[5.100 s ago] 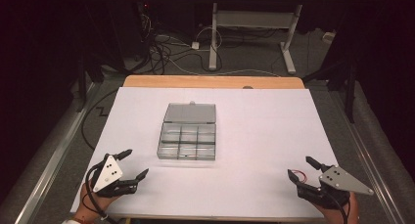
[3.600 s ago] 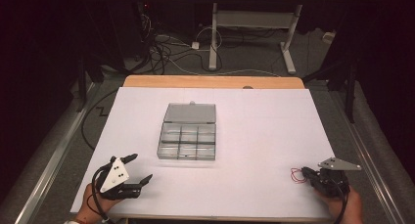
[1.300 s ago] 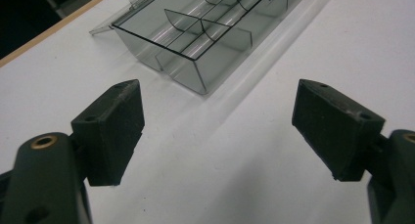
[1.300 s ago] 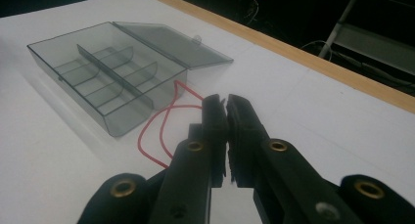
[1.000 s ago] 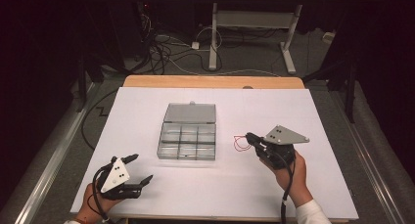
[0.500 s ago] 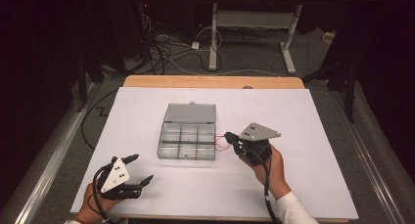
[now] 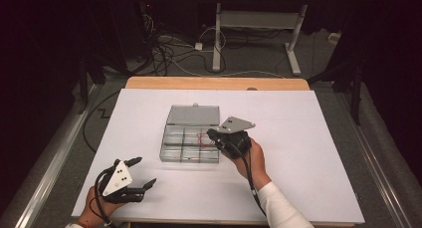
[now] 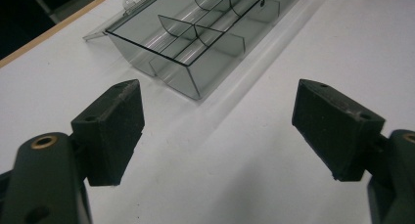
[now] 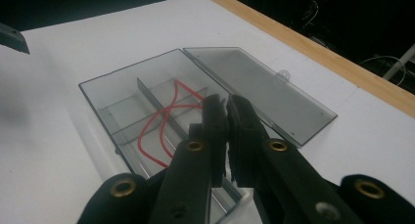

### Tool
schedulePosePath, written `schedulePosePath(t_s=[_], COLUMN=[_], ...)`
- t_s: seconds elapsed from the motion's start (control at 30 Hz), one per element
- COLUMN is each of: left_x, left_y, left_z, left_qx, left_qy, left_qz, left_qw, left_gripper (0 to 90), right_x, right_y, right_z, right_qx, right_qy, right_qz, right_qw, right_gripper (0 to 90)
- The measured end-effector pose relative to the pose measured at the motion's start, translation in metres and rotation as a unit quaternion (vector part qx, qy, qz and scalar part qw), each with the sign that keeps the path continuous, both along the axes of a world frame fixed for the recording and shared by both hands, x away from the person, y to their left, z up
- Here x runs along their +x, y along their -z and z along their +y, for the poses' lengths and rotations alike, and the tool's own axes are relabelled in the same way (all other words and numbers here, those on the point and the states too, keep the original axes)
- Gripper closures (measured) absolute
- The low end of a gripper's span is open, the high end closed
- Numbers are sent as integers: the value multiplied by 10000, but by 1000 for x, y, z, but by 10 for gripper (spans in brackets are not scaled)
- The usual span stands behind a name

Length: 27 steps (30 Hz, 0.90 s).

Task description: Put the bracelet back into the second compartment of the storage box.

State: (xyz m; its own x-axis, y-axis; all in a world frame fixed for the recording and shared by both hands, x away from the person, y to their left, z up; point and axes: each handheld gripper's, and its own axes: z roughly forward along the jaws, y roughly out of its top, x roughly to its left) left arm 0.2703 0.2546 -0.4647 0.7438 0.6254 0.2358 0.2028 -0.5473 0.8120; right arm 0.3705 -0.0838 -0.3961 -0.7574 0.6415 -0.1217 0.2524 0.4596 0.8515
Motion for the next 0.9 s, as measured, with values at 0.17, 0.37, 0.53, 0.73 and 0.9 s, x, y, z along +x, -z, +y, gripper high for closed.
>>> schedulePosePath(t_s=[0.17,0.37,0.53,0.73,0.9], left_x=[0,-1,0,1,0], left_y=[0,0,0,2,1], left_z=[-1,-1,-1,-1,-1], left_qx=[-17,-17,-30,22,3], left_qy=[45,77,97,78,82], left_qz=[-1,-13,-11,30,-6], left_qw=[10000,10000,9999,10000,10000], left_gripper=[190,190,190,190,190], right_x=[7,13,20,28,38], right_y=[3,5,8,11,16], right_z=[16,31,41,50,55], right_qx=[-80,-177,-265,-439,-579], right_qy=[-53,-83,-105,-103,-33], right_qz=[55,88,150,176,231], right_qw=[9999,9998,9995,9988,9980], right_gripper=[880,880,880,880,880])
